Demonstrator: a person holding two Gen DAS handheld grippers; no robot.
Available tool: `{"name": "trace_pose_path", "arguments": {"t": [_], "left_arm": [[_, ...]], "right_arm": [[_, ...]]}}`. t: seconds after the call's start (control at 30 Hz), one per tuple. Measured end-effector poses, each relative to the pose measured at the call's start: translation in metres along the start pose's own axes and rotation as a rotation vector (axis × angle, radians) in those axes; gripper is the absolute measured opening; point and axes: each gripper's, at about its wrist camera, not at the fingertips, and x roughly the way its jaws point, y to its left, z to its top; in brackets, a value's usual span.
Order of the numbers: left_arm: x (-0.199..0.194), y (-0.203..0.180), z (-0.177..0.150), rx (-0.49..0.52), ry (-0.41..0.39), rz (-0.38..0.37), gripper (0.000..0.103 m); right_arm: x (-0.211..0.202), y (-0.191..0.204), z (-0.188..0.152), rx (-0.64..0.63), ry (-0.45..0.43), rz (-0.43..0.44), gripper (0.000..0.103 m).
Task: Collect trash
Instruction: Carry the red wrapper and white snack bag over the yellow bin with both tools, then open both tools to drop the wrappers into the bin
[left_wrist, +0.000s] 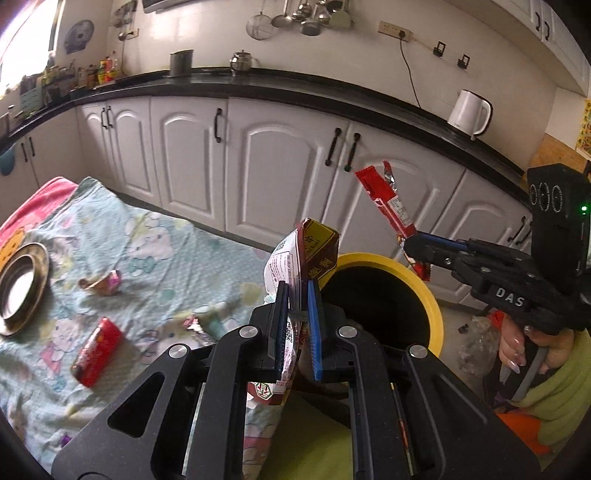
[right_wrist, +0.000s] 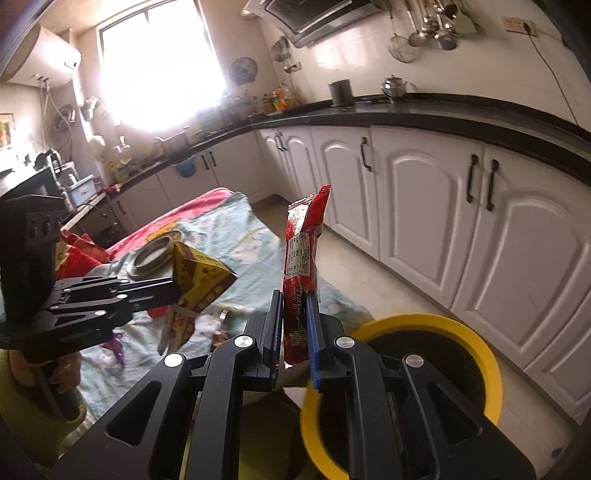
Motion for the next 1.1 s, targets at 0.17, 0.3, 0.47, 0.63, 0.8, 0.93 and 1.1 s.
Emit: {"name": "trace_pose_path", "arguments": {"t": [0.17, 0.3, 0.47, 0.63, 0.8, 0.93, 1.1], "left_arm": [[0.013, -0.017, -0.002, 0.017, 0.012, -0.033, 0.006], [0.025, -0.03, -0.002, 0.021, 0.02, -0.053, 0.006], [0.042, -0.045, -0.004, 0.033, 0.043, -0.073, 0.006], [0.059, -0.056, -0.007, 0.033, 0.063, -0.098, 0.006], [0.078, -0.069, -0.011, 0.041, 0.085, -0.121, 0.006], [0.091, -0.075, -0.015, 0.043, 0.106, -0.136, 0.006], [0.109, -0.082, -0.02, 0.037, 0.134, -0.162, 0.006]], "right_arm": [[0.0, -0.022, -0.012, 0.03, 0.02, -0.036, 0.012], [0.0, -0.04, -0.022, 0.052, 0.038, -0.06, 0.012], [-0.001, -0.062, -0.036, 0.086, 0.055, -0.094, 0.012], [0.0, -0.081, -0.046, 0.121, 0.073, -0.117, 0.012], [0.002, -0.094, -0.056, 0.146, 0.094, -0.13, 0.012], [0.003, -0.104, -0.064, 0.167, 0.115, -0.137, 0.013], [0.006, -0.117, -0.072, 0.195, 0.136, -0.142, 0.014]]}}
